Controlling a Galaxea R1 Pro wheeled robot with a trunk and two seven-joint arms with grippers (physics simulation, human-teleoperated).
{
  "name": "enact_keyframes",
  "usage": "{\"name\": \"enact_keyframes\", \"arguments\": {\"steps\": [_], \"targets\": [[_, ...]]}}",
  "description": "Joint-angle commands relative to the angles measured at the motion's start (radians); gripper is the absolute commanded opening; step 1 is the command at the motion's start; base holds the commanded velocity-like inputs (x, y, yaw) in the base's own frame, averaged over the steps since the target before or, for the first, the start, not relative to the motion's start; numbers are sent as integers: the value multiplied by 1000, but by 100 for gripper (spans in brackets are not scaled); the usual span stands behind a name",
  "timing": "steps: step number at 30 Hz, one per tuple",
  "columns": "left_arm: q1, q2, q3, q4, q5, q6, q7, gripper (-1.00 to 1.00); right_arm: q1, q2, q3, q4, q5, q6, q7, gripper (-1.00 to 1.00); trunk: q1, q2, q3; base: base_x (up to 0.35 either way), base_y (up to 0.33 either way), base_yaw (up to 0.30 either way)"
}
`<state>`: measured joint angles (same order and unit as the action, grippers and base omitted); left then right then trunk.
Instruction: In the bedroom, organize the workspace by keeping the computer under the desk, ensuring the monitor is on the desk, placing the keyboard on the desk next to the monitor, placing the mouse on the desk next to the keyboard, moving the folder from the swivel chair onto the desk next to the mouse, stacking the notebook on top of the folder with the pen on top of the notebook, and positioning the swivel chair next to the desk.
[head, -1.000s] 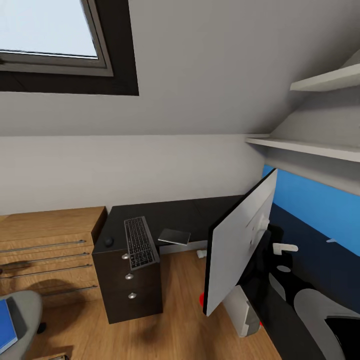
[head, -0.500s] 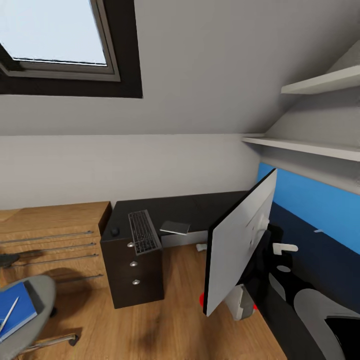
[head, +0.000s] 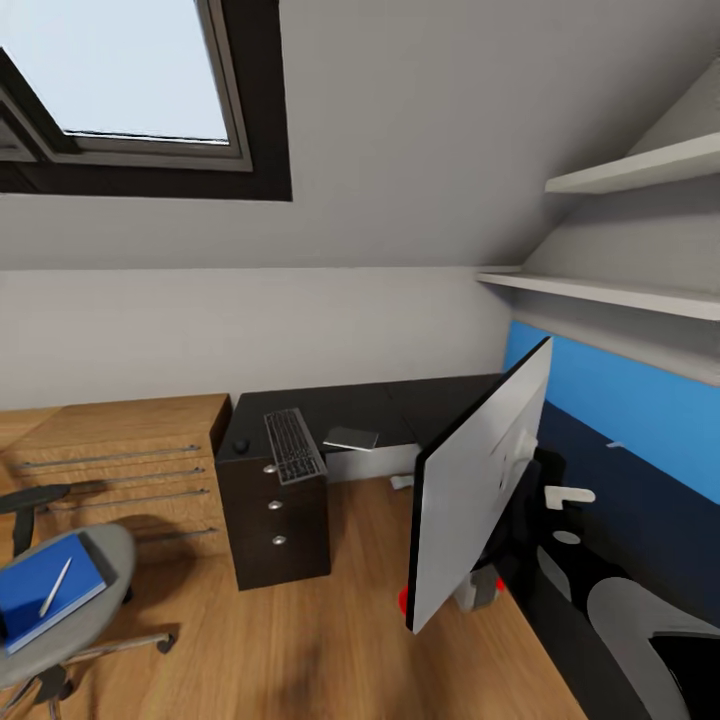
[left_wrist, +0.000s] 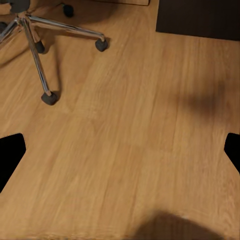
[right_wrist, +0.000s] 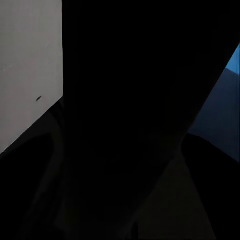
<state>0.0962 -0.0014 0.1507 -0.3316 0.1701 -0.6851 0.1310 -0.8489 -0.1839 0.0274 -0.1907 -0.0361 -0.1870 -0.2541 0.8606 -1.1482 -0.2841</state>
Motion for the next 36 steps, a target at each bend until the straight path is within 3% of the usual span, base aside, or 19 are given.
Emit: {"name": "enact_keyframes", "arguments": {"steps": [1,18,36], "targets": [[0,0,-2,-2,3,-1,3,100,-1,0,5,2,-7,-3,-2,-100,0,-1,-1,-297,-19,0],[0,0,-2,-2,3,-1,4,100,-1,1,7,2,-8,-2,-2,-100,0,-1,-1,-269,-197,0],[0,1,-2,-1,5,-1,5,100,-1,1,8,1,-5,0,-2,-100,0,-1,-1,-153,-295,0]]}}
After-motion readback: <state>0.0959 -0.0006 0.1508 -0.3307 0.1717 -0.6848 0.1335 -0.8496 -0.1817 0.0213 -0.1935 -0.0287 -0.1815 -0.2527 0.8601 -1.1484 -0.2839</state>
